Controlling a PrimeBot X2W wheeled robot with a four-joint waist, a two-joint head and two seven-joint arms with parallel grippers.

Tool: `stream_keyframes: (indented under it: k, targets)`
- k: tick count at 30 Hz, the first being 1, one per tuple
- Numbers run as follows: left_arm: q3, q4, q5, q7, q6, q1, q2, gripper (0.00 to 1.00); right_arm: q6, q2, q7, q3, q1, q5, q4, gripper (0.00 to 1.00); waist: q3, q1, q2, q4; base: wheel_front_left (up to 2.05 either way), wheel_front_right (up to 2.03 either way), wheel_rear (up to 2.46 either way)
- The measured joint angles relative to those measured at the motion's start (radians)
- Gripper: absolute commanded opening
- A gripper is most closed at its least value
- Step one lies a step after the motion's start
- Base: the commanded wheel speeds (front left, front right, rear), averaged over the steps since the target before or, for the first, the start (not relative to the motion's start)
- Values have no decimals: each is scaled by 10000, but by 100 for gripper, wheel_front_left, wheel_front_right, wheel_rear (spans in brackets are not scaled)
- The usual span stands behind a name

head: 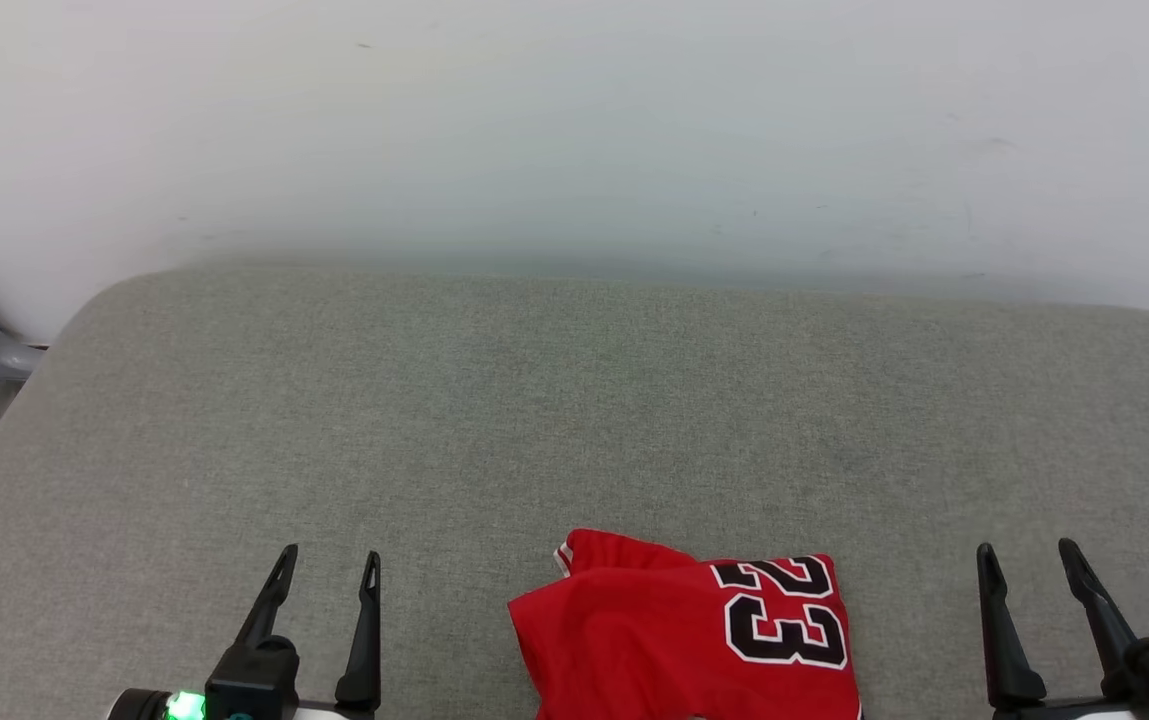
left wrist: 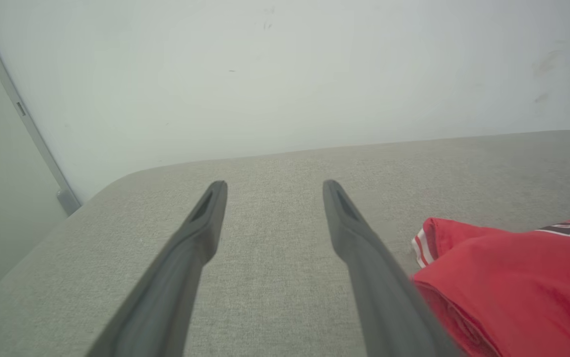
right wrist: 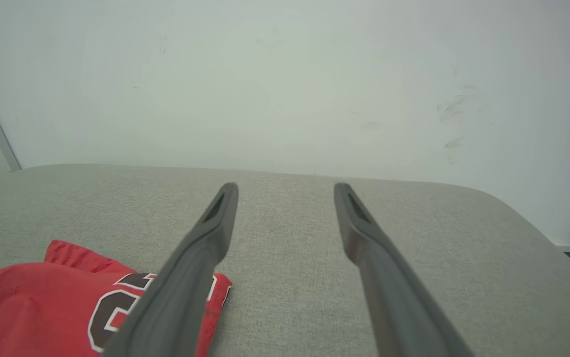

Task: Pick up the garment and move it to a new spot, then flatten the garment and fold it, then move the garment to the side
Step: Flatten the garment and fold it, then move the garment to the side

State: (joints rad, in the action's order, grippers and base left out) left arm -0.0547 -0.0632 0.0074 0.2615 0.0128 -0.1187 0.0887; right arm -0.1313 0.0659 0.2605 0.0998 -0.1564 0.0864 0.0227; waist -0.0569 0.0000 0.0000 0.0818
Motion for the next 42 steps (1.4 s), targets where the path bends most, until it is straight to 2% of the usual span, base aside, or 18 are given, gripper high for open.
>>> stream_keyframes:
  k: [21,25,28,31,34,42]
  targets:
    - [-90,-75,-104,0,-209,4,161,100,0,-125,17,-86,-94,-198,-263,100,36,0,0,30,0,0,0]
    - [-92,-73,-130,0,-213,31,184,100,2,290,2,-38,759,-94,-297,100,72,0,0,87,0,0,0]
    - [-86,-77,-169,0,-215,35,221,100,0,855,-305,-186,1611,50,-474,100,92,1,0,147,0,0,0]
    - [-94,-82,-196,0,-213,49,234,100,2,1384,-1076,-491,2513,523,-619,100,115,0,0,222,0,0,0]
    - [-115,-84,-201,0,-213,65,242,100,2,1937,-2291,-1012,3281,1214,-489,100,153,1,0,310,0,0,0]
    - [-213,-92,-207,0,-215,75,238,100,0,3549,-7198,-3014,4045,3854,59,100,224,1,0,516,0,0,0]
